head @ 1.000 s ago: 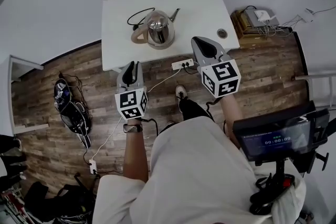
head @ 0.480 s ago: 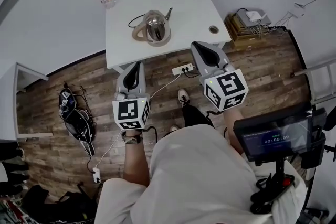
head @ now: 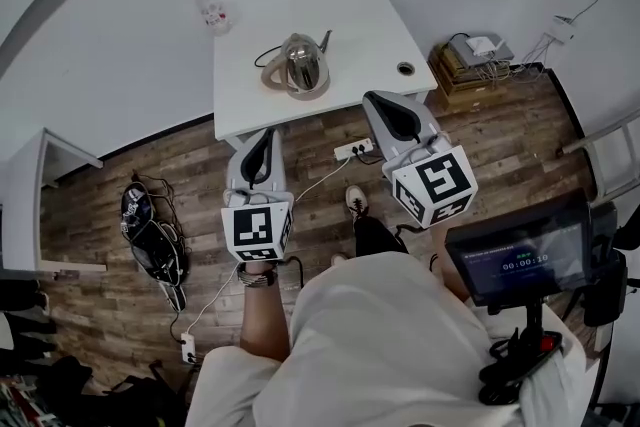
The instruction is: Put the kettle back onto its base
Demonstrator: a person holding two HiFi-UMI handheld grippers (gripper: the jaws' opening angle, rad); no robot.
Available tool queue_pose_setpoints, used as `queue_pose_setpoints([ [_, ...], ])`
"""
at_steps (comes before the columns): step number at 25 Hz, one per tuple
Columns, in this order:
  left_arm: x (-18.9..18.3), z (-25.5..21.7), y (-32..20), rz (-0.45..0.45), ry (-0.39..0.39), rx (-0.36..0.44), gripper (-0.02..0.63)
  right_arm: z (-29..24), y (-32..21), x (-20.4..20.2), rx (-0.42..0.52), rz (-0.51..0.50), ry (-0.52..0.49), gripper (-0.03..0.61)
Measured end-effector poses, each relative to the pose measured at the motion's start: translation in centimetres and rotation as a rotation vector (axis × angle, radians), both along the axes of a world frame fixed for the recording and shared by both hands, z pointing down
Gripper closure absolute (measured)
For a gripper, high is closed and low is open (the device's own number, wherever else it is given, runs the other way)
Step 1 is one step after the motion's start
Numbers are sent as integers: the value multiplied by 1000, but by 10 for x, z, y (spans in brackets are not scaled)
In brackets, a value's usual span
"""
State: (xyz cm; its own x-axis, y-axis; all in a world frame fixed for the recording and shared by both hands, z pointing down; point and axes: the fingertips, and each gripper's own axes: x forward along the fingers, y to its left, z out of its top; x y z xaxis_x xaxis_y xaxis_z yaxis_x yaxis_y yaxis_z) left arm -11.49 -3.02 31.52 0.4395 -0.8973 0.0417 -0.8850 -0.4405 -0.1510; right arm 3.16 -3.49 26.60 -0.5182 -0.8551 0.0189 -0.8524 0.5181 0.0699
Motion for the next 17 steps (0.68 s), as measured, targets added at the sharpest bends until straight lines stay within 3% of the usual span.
queue_pose_setpoints([
  [17,1,0,-6,-5,-13,-9,607,7,-7,10,-36,12,-36,577],
])
